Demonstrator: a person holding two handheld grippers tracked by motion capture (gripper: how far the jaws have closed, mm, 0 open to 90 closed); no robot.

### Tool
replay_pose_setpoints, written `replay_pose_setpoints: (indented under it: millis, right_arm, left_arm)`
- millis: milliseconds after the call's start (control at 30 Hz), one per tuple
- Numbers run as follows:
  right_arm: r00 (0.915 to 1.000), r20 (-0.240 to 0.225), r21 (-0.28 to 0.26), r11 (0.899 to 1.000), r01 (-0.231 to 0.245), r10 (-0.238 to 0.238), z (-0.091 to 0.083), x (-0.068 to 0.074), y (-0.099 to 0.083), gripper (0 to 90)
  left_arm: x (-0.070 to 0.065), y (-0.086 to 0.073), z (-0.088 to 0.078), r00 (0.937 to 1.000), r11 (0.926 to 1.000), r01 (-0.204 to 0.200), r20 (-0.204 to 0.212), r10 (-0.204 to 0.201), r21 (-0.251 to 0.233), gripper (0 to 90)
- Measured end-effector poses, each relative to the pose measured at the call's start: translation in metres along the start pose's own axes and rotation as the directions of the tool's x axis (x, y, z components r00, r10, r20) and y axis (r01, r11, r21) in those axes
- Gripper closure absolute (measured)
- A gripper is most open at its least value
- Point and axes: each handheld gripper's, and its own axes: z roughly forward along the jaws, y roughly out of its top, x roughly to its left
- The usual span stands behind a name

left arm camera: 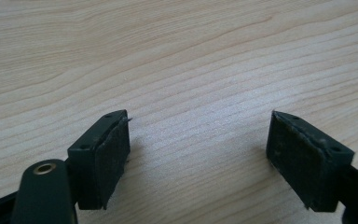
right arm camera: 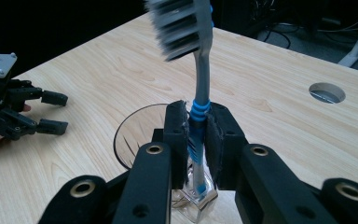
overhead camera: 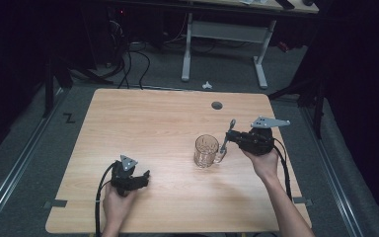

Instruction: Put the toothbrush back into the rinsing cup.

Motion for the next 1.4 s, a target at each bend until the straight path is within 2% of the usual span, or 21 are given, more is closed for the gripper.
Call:
replay_pose_setpoints:
  millis: [133,367,1400]
  right_arm:
    - [1.0000,-0.002,0.000,1.000,0.000,0.000,-0.0008,-0.0006,-0.0012,79.4]
    - [0.9996,-0.009,0.006,1.000,-0.025,0.026,-0.0015,-0.0039,-0.0054,79.5]
    - [0.9988,-0.010,0.048,0.998,-0.048,0.049,0.0076,-0.0069,-0.0080,79.4]
  left_arm:
    - [0.0000,0.0000,0.0000,1.0000,1.0000,0.000,0.000,0.000,0.000,22.0]
    - [-0.0002,0.0000,0.0002,1.0000,1.0000,0.003,-0.001,-0.003,-0.002,22.0]
    - [-0.0002,0.0000,0.0001,1.0000,1.0000,0.002,-0.001,-0.002,-0.002,22.1]
